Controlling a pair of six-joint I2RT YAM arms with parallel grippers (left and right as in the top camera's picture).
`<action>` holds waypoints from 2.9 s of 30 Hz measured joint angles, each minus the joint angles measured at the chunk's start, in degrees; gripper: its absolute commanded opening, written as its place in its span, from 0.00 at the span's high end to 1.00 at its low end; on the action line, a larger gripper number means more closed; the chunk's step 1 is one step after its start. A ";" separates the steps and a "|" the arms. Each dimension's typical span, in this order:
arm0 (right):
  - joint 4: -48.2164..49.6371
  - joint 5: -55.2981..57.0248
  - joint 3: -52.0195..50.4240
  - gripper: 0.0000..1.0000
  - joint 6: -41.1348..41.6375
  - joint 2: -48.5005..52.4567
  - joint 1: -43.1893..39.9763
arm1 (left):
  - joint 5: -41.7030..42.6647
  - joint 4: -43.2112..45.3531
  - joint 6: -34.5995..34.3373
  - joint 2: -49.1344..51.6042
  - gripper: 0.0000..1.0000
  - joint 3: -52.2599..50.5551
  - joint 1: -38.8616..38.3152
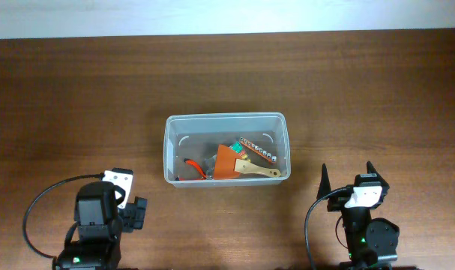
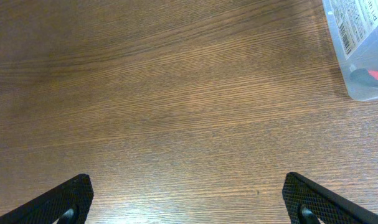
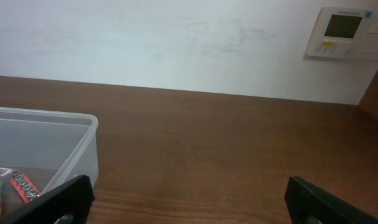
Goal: Pack container
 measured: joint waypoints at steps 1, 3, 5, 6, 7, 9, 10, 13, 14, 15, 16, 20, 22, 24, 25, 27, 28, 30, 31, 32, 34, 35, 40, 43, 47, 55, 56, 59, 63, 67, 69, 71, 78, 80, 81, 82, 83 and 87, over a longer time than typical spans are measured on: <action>0.00 0.00 0.00 0.01 0.02 0.00 0.00 | -0.02 -0.02 0.00 0.00 0.01 0.00 0.00; 0.00 0.00 0.00 0.01 0.02 0.00 0.00 | -0.02 -0.02 0.00 0.00 0.01 0.00 0.00; 0.00 0.00 0.00 0.01 0.04 0.00 0.00 | -0.02 -0.02 0.00 0.00 0.01 0.00 0.00; 0.00 0.02 0.00 0.01 0.00 0.00 0.00 | -0.02 -0.02 0.00 0.00 0.01 0.00 0.00; 0.00 0.00 0.00 0.01 0.02 0.00 0.00 | 0.00 -0.02 0.00 0.00 0.01 0.00 0.00; 0.00 0.02 0.00 0.02 0.02 0.00 0.00 | 0.00 -0.02 0.00 0.00 0.01 0.00 0.00; 0.00 0.00 0.00 0.01 0.00 0.00 0.00 | -0.02 -0.02 0.00 0.00 0.01 0.00 0.00; 0.00 0.00 0.00 0.01 0.02 0.00 0.00 | -0.02 -0.02 0.00 0.00 0.01 0.00 0.00; 0.00 0.00 0.00 0.01 0.02 0.00 0.00 | -0.02 -0.02 0.00 0.00 0.01 0.00 0.00; 0.00 0.00 0.00 0.01 0.02 0.00 0.00 | -0.02 -0.02 0.00 0.00 0.01 0.00 0.00; 0.00 0.00 0.00 0.01 0.00 0.00 0.00 | -0.02 -0.02 0.00 0.00 0.01 0.00 0.00; 0.00 0.00 0.00 0.01 0.00 0.00 0.00 | -0.02 -0.02 0.00 0.00 0.01 0.00 0.00; 0.00 0.00 0.00 0.02 -0.02 0.00 0.00 | -0.02 -0.02 0.00 0.00 0.01 0.00 0.00; 0.00 0.00 0.00 0.01 0.00 0.00 0.00 | -0.02 -0.24 0.00 0.00 0.01 0.00 0.00; 0.00 0.00 0.00 0.01 0.02 0.00 0.00 | 0.04 -0.35 -0.28 -0.04 0.01 0.00 0.00; 0.00 0.00 0.00 0.01 0.02 0.00 0.00 | 1.46 -0.37 -1.64 -0.98 0.01 -0.02 0.00; 0.00 0.02 0.00 0.01 0.02 0.00 0.00 | 2.49 -0.35 -2.19 -2.03 0.01 -0.09 0.00; 0.00 0.00 0.00 0.01 -0.02 0.00 0.00 | 5.68 0.98 -3.08 -6.05 0.01 -0.74 0.00; 0.00 0.00 0.00 0.01 0.02 0.00 0.00 | 7.56 2.56 -3.41 -9.07 0.01 -1.57 0.00; 0.00 0.00 0.00 0.01 0.02 0.00 0.02 | 8.94 3.82 -3.69 -11.56 0.01 -2.36 0.00; 0.00 0.00 0.00 0.01 0.02 0.00 0.04 | 11.61 7.93 -4.22 -17.86 0.01 -4.96 0.00; 0.00 -0.02 0.00 0.01 0.00 0.00 0.07 | 12.17 9.57 -4.44 -19.85 0.01 -6.12 -0.07; 0.00 -0.02 0.00 0.01 -0.02 0.00 0.07 | 14.27 23.50 -5.44 -31.36 0.01 -15.43 -0.37; 0.00 -0.02 0.00 0.01 0.02 0.00 0.07 | 14.60 32.68 -5.86 -34.62 0.01 -20.46 -0.37; 0.00 0.00 0.00 0.01 0.00 0.00 0.07 | 13.51 44.17 -6.14 -35.36 0.01 -25.86 -1.25; 0.00 0.00 0.00 0.01 0.00 0.00 0.07 | 4.81 42.16 -17.92 -35.47 0.01 -29.92 -5.68; 0.00 0.00 0.00 0.01 0.02 0.00 0.07 | 4.22 42.25 -18.82 -35.52 0.01 -29.92 -5.79; 0.00 0.00 0.00 0.01 0.02 0.00 0.07 | 3.08 42.27 -20.85 -35.52 0.01 -29.90 -5.86; 0.02 0.00 0.00 0.01 -0.02 0.00 0.07 | 2.73 42.29 -21.92 -35.52 0.01 -29.90 -5.86; 0.02 0.00 0.00 0.01 0.04 0.00 0.07 | 2.54 42.29 -22.38 -35.52 0.01 -29.90 -5.86; 0.00 0.00 0.00 0.01 0.00 0.00 0.07 | 2.51 42.29 -22.40 -35.52 0.01 -29.90 -5.86; 0.00 0.00 0.00 0.01 0.00 0.00 0.07 | 2.51 42.32 -22.56 -35.52 0.01 -29.92 -5.86; 0.00 0.00 0.00 0.01 0.02 0.00 0.07 | 2.36 42.29 -22.56 -35.52 0.01 -29.90 -5.86; 0.00 0.00 0.00 0.01 0.02 0.00 0.07 | 2.36 42.29 -22.56 -35.52 0.01 -29.90 -5.86; 0.00 0.00 0.00 0.01 0.00 0.00 0.07 | 2.36 42.32 -22.58 -35.52 0.01 -29.90 -5.86; 0.00 0.00 0.00 0.01 0.02 0.00 0.07 | 2.36 42.29 -22.56 -35.52 0.01 -29.92 -5.86; 0.02 0.00 0.00 0.02 0.02 0.00 0.07 | 2.36 42.29 -22.58 -35.52 0.01 -29.90 -5.86; 0.00 0.00 0.00 0.01 0.00 0.00 0.07 | 2.36 42.29 -22.56 -35.52 0.01 -29.90 -5.86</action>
